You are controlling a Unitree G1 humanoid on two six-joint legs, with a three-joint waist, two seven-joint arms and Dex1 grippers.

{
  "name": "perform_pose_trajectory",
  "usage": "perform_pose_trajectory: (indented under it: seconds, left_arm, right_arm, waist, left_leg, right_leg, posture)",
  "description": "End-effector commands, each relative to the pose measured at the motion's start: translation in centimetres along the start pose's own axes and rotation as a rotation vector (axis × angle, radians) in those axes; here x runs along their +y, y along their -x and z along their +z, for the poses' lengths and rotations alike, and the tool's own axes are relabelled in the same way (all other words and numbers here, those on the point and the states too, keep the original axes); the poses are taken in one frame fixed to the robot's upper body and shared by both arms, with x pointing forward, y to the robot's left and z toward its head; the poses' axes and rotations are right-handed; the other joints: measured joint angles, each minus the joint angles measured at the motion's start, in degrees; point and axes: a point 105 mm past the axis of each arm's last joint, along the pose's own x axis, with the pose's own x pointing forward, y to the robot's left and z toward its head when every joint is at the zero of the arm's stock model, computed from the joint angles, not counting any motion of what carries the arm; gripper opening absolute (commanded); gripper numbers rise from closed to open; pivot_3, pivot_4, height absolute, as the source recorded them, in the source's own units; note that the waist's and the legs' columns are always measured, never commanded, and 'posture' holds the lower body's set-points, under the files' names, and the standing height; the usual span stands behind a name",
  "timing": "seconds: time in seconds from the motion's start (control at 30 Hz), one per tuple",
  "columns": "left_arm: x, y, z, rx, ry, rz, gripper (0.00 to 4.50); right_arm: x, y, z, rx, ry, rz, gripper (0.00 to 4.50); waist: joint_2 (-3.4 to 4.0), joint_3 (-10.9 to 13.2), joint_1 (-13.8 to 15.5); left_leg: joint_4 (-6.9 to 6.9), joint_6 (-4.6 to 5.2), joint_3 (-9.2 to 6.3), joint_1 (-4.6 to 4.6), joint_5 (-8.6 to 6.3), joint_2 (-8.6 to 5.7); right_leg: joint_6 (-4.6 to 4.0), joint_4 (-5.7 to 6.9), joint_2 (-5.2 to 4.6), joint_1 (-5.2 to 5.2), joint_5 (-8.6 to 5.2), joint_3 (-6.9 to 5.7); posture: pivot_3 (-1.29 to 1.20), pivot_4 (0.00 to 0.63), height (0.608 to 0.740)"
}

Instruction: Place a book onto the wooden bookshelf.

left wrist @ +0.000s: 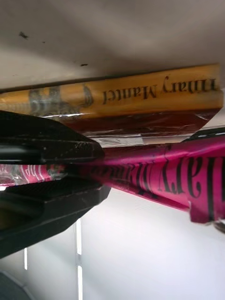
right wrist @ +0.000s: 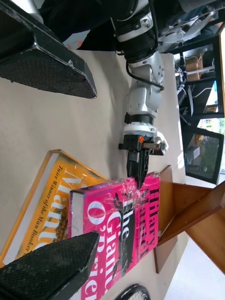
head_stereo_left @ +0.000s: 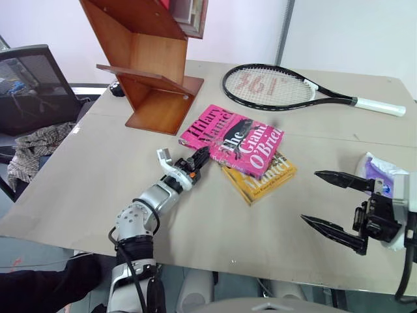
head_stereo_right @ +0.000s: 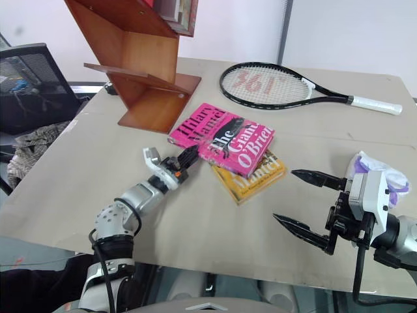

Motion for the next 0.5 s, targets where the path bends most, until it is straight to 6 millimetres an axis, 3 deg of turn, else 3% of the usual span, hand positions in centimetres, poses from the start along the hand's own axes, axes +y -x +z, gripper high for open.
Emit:
perform_pose_trajectory:
  seconds: [0.03, 0.17, 0.33, 0.43, 0.5]
  left_arm:
    - [-4.3, 2.0, 1.4, -0.004, -0.148, -0.123, 0.04]
    - [-8.4, 1.9, 2.6, -0.032, -0.491, -0.115, 0.04]
    - [-17.2, 1.0, 1.7, 0.027, -1.026, -0.293, 0.04]
    - [-22.7, 0.9, 0.9, 0.036, -1.571, -0.383, 0.04]
    - [-25.0, 1.0, 0.8, 0.012, -1.929, -0.413, 0.04]
  right_arm:
    - [-0.1, -0.2, 0.5, -0.023, 0.034, 0.011, 4.50]
    - [-0.5, -0.4, 0.6, -0.034, 0.035, 0.023, 4.50]
    - [-1.3, -0.7, 0.5, -0.051, 0.041, 0.044, 4.50]
    - [-2.2, -0.9, 0.8, -0.067, 0.062, 0.051, 4.50]
    - [-3.0, -0.9, 1.2, -0.087, 0.082, 0.042, 4.50]
  waist:
    - [-0.28, 0.2, -0.5]
    - [-0.62, 0.4, 0.2]
    - [-0.93, 0.7, 0.8]
    - [-1.05, 0.8, 0.5]
    - [-0.96, 0.9, 0.2]
  left_leg:
    - [-0.04, 0.00, -0.01, -0.07, 0.00, 0.03]
    - [-0.14, 0.00, -0.04, -0.34, 0.00, 0.06]
    - [-0.12, -0.03, 0.02, -0.38, 0.00, 0.03]
    - [-0.15, -0.03, 0.17, -0.43, -0.01, 0.00]
    - [-0.26, -0.04, 0.27, -0.44, -0.01, -0.02]
  right_leg:
    - [-0.01, -0.01, 0.04, -0.07, -0.01, 0.01]
    - [-0.02, -0.09, 0.11, -0.34, -0.02, 0.01]
    - [-0.04, -0.24, 0.05, -0.33, 0.00, -0.02]
    - [-0.02, -0.41, -0.04, -0.28, 0.01, 0.04]
    - [-0.02, -0.59, -0.04, -0.27, 0.01, 0.10]
  posture:
    - [0.00, 0.150, 0.740]
    - [0.00, 0.150, 0.740]
    - [0.00, 0.150, 0.740]
    - [0.00, 0.150, 0.740]
    - [0.00, 0.150, 0.740]
